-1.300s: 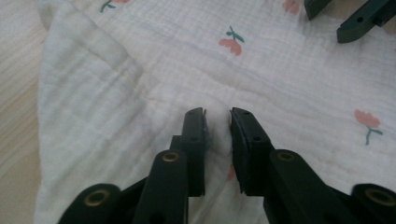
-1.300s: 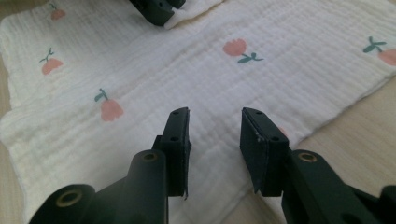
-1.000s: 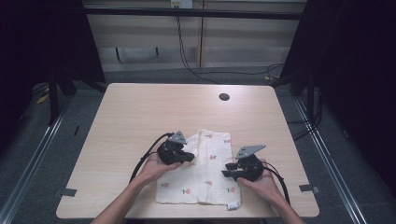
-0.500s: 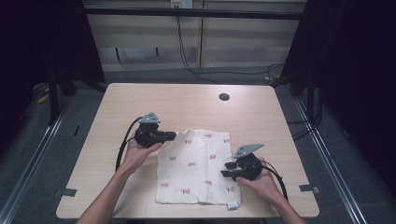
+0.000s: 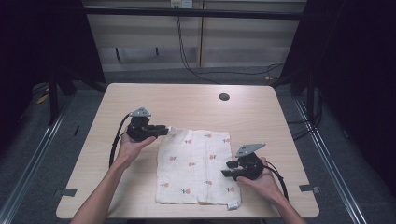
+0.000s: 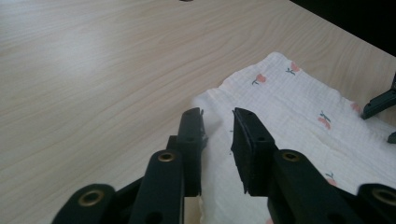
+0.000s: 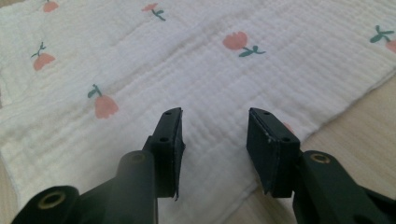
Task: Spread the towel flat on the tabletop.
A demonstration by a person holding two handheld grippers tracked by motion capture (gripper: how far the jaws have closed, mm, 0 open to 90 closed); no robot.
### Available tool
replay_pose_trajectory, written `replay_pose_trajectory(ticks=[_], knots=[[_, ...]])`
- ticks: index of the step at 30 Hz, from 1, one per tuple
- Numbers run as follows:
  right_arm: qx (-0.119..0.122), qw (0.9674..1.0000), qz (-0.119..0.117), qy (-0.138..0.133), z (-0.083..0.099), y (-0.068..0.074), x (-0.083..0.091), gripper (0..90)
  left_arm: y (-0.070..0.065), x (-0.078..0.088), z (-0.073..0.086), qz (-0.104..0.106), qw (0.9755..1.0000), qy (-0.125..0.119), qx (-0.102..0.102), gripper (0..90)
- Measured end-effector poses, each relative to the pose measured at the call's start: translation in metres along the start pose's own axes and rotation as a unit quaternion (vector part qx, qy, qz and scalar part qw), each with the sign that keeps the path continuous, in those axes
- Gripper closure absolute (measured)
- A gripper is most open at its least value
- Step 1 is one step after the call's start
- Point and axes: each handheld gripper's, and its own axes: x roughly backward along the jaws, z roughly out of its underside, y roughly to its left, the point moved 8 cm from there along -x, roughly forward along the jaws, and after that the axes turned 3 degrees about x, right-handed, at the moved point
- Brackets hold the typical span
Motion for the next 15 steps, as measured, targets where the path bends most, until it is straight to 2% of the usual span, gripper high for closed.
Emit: replay_pose_trajectory(ticks=[2,5,9,11,12,13,15], knots=[[0.0,1.0,-0.001,0.002,0.0,-0.001,0.0,55.6,0.0,0.002,0.005,-0.006,1.0,0.007,-0.003,62.5],[-0.004,1.0,0.001,-0.003,-0.002,-0.003,0.003,55.0,-0.002,0.007,0.012,-0.006,0.9999,0.009,-0.004,57.5],[-0.009,0.9998,0.011,-0.012,-0.007,-0.01,0.008,54.7,-0.01,0.016,0.023,-0.003,0.9998,0.015,-0.016,56.9],[-0.009,0.9998,0.014,-0.011,-0.008,-0.011,0.008,54.7,-0.013,0.018,0.027,-0.007,0.9998,0.009,-0.014,62.6],[-0.012,0.9996,0.02,-0.017,-0.012,-0.015,0.009,54.8,-0.018,0.019,0.032,0.006,0.9999,0.01,-0.01,63.2],[-0.011,0.9995,0.021,-0.018,-0.014,-0.017,0.009,55.3,-0.027,0.02,0.044,0.017,0.9996,0.018,-0.016,63.9],[-0.011,0.9995,0.025,-0.018,-0.017,-0.021,0.008,56.0,-0.032,0.019,0.054,0.028,0.9989,0.034,-0.014,64.0]])
